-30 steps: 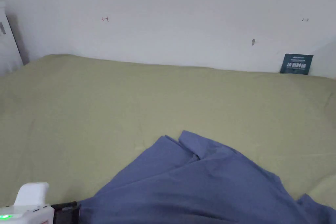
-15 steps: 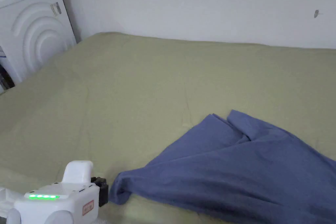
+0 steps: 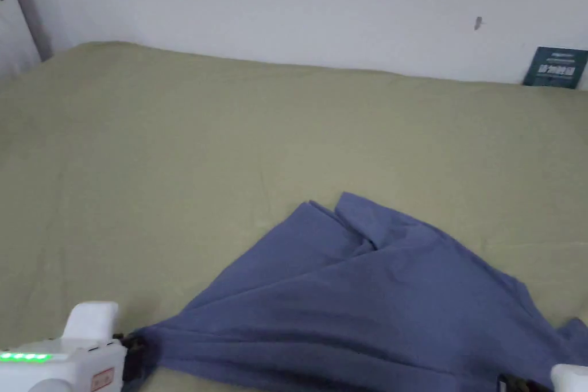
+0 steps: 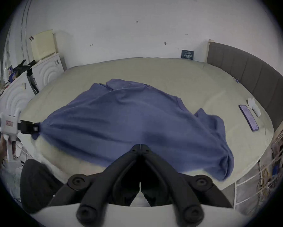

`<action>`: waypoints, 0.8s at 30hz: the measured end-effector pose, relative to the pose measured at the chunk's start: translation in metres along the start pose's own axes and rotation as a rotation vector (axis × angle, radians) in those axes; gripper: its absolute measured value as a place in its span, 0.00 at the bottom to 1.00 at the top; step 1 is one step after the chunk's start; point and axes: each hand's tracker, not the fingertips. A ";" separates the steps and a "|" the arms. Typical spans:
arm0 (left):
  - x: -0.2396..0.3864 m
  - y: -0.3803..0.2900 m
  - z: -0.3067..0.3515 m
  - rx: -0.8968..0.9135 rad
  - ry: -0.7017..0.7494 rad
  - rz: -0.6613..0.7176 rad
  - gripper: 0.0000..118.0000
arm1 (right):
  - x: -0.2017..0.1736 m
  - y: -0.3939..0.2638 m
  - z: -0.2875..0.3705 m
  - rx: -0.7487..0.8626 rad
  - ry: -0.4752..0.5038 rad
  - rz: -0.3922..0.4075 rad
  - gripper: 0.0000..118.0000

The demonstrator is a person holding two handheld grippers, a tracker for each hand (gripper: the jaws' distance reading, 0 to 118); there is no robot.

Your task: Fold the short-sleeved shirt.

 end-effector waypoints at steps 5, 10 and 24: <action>0.011 0.002 0.003 -0.005 0.074 -0.041 0.04 | 0.025 0.067 -0.082 -0.017 0.001 0.043 0.00; 0.008 0.003 0.003 -0.017 0.055 -0.006 0.04 | 0.047 0.137 -0.184 -0.097 -0.022 0.104 0.00; 0.013 0.002 -0.005 -0.022 0.057 -0.006 0.04 | 0.036 0.165 -0.287 -0.293 0.049 0.184 0.77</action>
